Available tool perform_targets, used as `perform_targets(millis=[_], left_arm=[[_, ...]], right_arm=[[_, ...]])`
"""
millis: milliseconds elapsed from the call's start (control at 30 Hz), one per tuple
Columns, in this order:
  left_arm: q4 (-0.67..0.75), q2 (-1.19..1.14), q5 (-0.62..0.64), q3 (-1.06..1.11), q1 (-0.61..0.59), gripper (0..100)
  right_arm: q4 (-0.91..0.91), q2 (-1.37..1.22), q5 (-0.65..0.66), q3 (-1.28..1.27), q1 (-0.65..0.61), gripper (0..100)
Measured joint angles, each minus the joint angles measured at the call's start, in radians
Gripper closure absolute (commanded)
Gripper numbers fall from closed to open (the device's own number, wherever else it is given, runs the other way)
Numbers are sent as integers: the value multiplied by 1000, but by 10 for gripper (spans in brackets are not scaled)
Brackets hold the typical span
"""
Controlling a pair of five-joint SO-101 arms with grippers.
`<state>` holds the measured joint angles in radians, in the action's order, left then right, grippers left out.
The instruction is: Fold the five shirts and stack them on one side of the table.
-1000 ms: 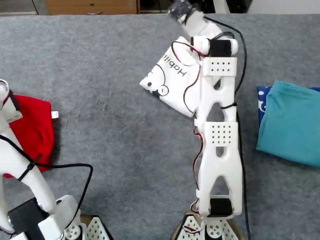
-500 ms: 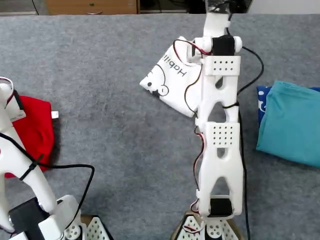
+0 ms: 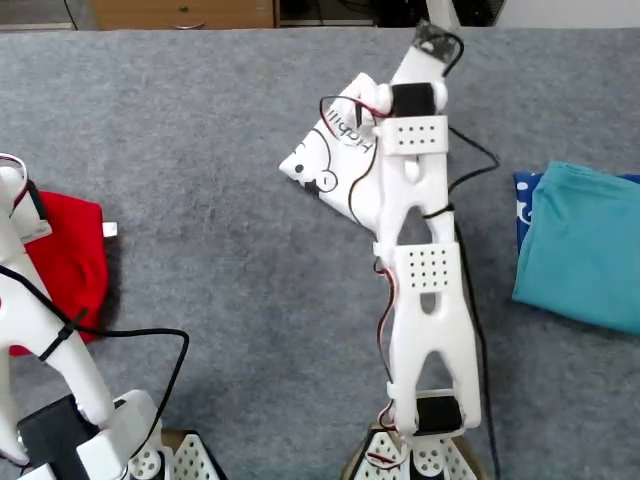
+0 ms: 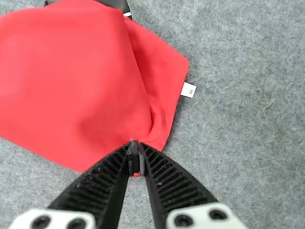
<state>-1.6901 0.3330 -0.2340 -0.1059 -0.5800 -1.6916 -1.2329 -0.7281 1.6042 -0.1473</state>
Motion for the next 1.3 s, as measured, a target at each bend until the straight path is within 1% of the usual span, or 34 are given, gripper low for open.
perform_targets(millis=[300, 367, 433, 600, 633, 700, 767, 867, 1100, 1300], left_arm=[[3, 0, 0, 21, 3, 981], [6, 0, -2, 44, 5, 981], [17, 0, 0, 66, 5, 981], [63, 0, 0, 94, 5, 981], [66, 0, 0, 94, 5, 981], [69, 0, 0, 94, 5, 981], [69, 0, 0, 94, 5, 981], [69, 0, 0, 94, 5, 981], [69, 0, 0, 94, 5, 981], [69, 0, 0, 94, 5, 981]], right_arm=[[89, -153, -12, 0, -5, 603], [104, -181, -12, 0, -14, 624], [112, -198, -12, 2, -17, 699], [112, -203, -9, 3, -14, 981], [112, -203, -2, 3, -12, 998], [112, -203, 11, 3, -12, 977], [112, -203, 25, 3, -12, 998], [98, -206, 49, 29, -11, 997], [-66, -146, 276, 35, -12, 998], [-77, -46, 473, 34, 64, 998]])
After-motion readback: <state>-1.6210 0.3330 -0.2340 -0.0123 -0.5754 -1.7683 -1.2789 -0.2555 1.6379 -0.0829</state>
